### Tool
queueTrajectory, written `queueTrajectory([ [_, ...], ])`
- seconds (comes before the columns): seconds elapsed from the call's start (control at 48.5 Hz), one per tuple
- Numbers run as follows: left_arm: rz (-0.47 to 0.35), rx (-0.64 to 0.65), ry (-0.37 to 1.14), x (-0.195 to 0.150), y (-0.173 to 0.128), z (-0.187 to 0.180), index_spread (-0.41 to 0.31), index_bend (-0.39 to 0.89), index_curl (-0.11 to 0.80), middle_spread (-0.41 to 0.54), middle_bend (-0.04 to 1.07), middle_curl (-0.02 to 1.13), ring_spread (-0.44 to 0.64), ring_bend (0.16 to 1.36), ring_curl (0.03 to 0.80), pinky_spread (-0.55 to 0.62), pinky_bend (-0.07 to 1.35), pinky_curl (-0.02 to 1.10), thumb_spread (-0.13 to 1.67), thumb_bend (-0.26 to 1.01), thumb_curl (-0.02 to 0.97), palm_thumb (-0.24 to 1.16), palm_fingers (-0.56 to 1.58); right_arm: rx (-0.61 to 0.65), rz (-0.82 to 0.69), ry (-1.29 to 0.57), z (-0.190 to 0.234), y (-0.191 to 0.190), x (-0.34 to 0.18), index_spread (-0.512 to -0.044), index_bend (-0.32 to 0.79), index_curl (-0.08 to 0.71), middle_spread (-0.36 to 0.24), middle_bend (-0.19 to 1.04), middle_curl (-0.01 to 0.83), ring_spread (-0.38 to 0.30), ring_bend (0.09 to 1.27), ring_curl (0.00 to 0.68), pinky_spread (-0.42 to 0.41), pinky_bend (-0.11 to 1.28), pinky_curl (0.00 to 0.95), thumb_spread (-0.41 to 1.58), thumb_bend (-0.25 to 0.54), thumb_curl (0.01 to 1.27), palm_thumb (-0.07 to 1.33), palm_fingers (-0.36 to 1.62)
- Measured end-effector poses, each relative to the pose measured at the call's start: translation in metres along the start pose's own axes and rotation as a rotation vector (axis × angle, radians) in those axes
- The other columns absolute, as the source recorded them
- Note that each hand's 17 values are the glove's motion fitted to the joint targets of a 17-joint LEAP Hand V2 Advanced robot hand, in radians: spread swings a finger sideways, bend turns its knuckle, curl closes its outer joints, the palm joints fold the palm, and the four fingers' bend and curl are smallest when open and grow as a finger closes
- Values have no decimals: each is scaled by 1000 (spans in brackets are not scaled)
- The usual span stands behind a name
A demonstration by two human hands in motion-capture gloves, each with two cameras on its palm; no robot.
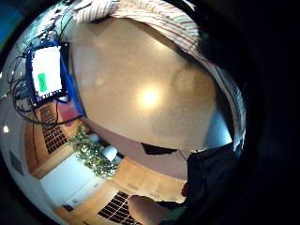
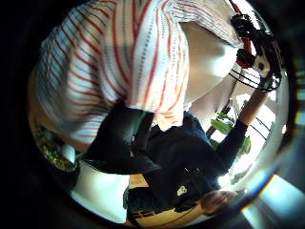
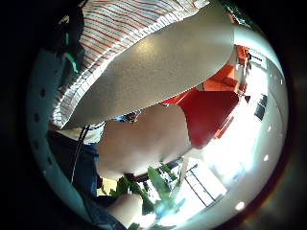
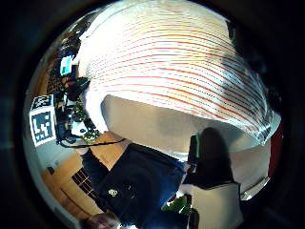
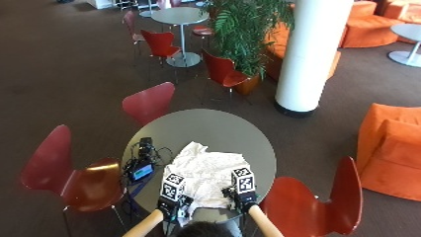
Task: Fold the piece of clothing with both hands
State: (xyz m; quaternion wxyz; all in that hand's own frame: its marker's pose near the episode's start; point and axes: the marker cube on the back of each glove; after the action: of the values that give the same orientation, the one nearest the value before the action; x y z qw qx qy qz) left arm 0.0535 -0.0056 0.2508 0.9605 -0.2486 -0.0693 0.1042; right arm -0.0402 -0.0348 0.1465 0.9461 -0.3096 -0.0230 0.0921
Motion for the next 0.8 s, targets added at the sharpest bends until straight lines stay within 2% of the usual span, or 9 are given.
queueTrajectory([
  [0.041, -10, 23, 2, 0, -2, -1, -83, 98, 253, 11, 356, 348, 154, 528, 280, 91, 517, 375, 944, -4, 323, 249, 447, 47, 29, 34, 2, -6, 6, -235, 137, 237, -113, 209, 430, -158, 500, 381, -108, 538, 360, 978, 34, 439, 739, 847],
  [0.082, -18, 64, 6, 0, -5, -1, -99, 118, 256, -22, 346, 347, 108, 505, 272, 6, 555, 375, 975, 7, 327, 288, 555, 118, -35, 5, 3, -19, 4, -238, 151, 246, -119, 199, 430, -175, 490, 380, -149, 547, 359, 977, 41, 451, 775, 927],
  [0.165, -41, 170, -33, 1, -8, -4, -134, 149, 273, -81, 334, 361, -3, 473, 274, -133, 614, 389, 1044, 45, 347, 389, 767, 424, -187, -12, -1, -68, 4, -246, 156, 266, -140, 180, 432, -194, 488, 385, -222, 549, 362, 940, 40, 476, 837, 1059],
  [0.247, -56, 286, -124, 0, -18, -2, -166, 161, 293, -134, 345, 392, -95, 455, 297, -214, 627, 411, 1094, 113, 386, 541, 917, 579, -133, 67, -2, -87, 10, -250, 190, 306, -152, 184, 443, -208, 470, 404, -264, 536, 377, 856, 34, 511, 899, 1114],
  [0.309, -54, 291, -166, 0, -25, 4, -198, 177, 309, -179, 341, 400, -180, 441, 302, -277, 637, 414, 1067, 163, 429, 676, 1078, 606, -123, 118, -2, -85, 9, -254, 202, 332, -185, 200, 453, -218, 479, 418, -296, 522, 379, 780, 25, 538, 938, 1211],
  [0.392, -28, 214, -141, 7, -6, -6, -226, 189, 339, -219, 346, 429, -241, 419, 327, -319, 637, 430, 989, 166, 473, 762, 1150, 600, -140, 163, 2, -81, 8, -258, 194, 356, -208, 194, 459, -233, 490, 428, -327, 536, 383, 725, 15, 566, 983, 1258],
  [0.639, 78, 96, -12, 36, 61, -40, -261, 176, 393, -276, 400, 496, -318, 451, 385, -361, 617, 450, 937, 103, 551, 797, 1216, 465, -250, 207, 10, -9, 10, -272, 190, 404, -249, 252, 493, -256, 535, 454, -352, 532, 384, 499, -26, 642, 1001, 1299],
  [0.722, 104, 90, -5, 43, 85, -67, -268, 181, 408, -288, 409, 512, -327, 458, 399, -367, 621, 458, 913, 83, 577, 805, 1222, 455, -264, 195, -9, 24, 14, -274, 199, 424, -252, 274, 506, -255, 539, 461, -346, 524, 386, 436, -27, 665, 1006, 1304],
  [0.804, 94, 114, -15, 41, 93, -103, -276, 182, 422, -297, 415, 525, -339, 489, 418, -370, 631, 467, 877, 63, 607, 814, 1247, 486, -247, 184, -42, 35, 21, -271, 204, 442, -250, 293, 516, -255, 538, 465, -347, 522, 388, 384, -29, 684, 1007, 1308],
])
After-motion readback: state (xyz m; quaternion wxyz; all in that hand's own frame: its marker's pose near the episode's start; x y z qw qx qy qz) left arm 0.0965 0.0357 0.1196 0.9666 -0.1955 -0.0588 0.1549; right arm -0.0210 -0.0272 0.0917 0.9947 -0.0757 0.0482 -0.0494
